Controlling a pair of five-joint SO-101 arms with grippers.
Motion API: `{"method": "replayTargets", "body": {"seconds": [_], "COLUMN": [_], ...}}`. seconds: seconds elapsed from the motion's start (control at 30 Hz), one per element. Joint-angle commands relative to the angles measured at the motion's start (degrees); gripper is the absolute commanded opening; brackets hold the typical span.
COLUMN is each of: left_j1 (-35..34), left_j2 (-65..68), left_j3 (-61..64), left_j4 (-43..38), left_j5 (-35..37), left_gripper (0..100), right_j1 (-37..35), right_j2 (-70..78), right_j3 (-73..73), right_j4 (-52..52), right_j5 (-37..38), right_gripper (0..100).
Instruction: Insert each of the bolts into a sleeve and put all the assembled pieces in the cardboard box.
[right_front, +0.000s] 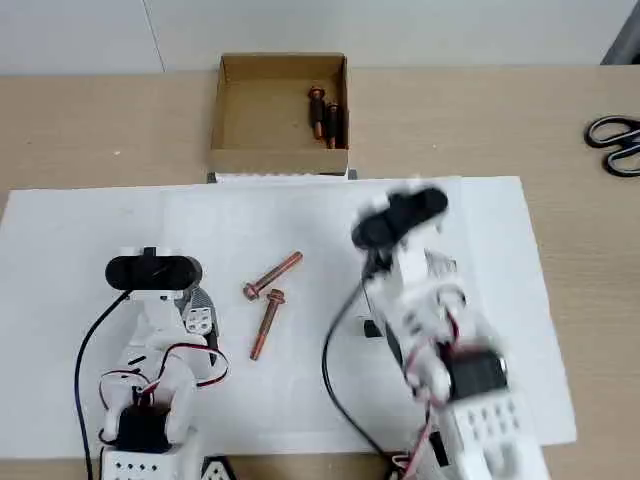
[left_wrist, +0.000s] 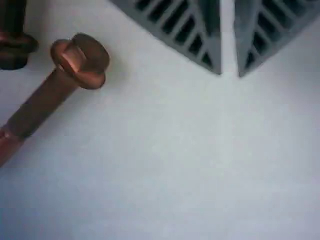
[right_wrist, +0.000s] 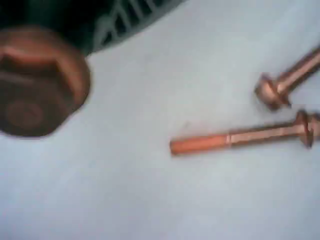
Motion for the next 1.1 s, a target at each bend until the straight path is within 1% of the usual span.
{"method": "replayTargets", "body": {"seconds": [0.0, 0.27, 0.57, 0.8, 0.93, 1.07], "left_j1": [-0.1, -0.1, -0.1, -0.1, -0.1, -0.1], "left_j2": [-0.4, -0.4, -0.4, -0.4, -0.4, -0.4], "left_j3": [-0.4, -0.4, -0.4, -0.4, -0.4, -0.4], "left_j4": [-1.1, -1.1, -1.1, -1.1, -1.1, -1.1], "left_j5": [-0.3, -0.3, -0.3, -0.3, -0.3, -0.3], "left_gripper": [1, 1, 1, 1, 1, 1], "right_j1": [0.7, 0.3, -1.5, -3.7, -4.3, -4.6], "right_j2": [19.6, 56.6, 90.7, 112.7, 121.5, 127.0], "right_j3": [-18.5, -56.4, -94.1, -114.8, -124.1, -131.1], "right_j4": [-4.5, -5.5, -5.7, -12.3, -12.0, -9.2], "right_j5": [0.5, 0.6, 0.6, 0.8, 1.3, 6.2], "right_gripper": [0.2, 0.2, 0.2, 0.3, 0.4, 0.5]}}
